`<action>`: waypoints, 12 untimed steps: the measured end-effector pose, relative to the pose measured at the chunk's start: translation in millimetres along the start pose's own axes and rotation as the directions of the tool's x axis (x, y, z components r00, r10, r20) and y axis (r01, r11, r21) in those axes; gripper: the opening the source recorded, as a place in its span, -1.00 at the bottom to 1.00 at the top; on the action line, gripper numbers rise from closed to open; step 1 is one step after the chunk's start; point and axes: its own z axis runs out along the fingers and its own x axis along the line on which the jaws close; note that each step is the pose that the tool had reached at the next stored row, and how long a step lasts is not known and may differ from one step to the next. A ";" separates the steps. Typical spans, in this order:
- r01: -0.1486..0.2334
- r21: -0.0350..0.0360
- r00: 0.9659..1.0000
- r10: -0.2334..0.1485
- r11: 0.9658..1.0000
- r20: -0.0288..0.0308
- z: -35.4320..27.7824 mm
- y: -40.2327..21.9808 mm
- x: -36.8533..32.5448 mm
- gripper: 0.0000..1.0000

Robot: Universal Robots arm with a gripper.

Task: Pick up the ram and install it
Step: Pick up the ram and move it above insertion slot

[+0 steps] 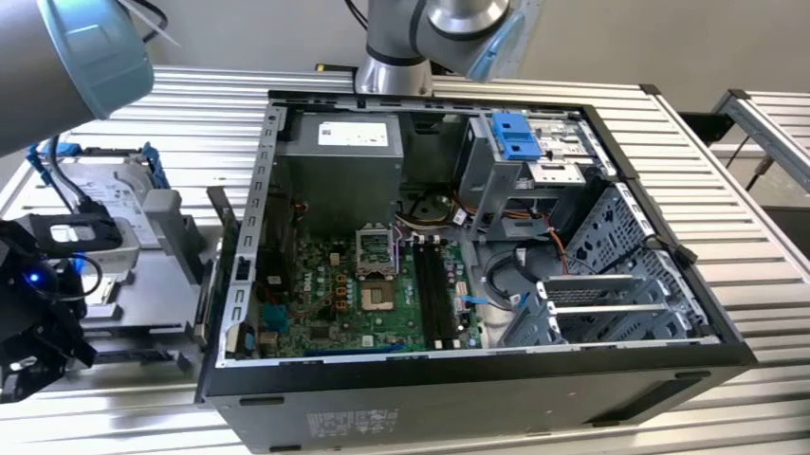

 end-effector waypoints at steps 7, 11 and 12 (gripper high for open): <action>0.000 0.000 1.000 0.000 1.000 0.000 -18.4 0.3 -0.6 -1.00; 0.000 0.000 1.000 0.000 1.000 0.000 -33.0 0.4 -1.0 -1.00; 0.000 0.000 1.000 0.000 1.000 0.000 -41.6 0.5 -1.3 -1.00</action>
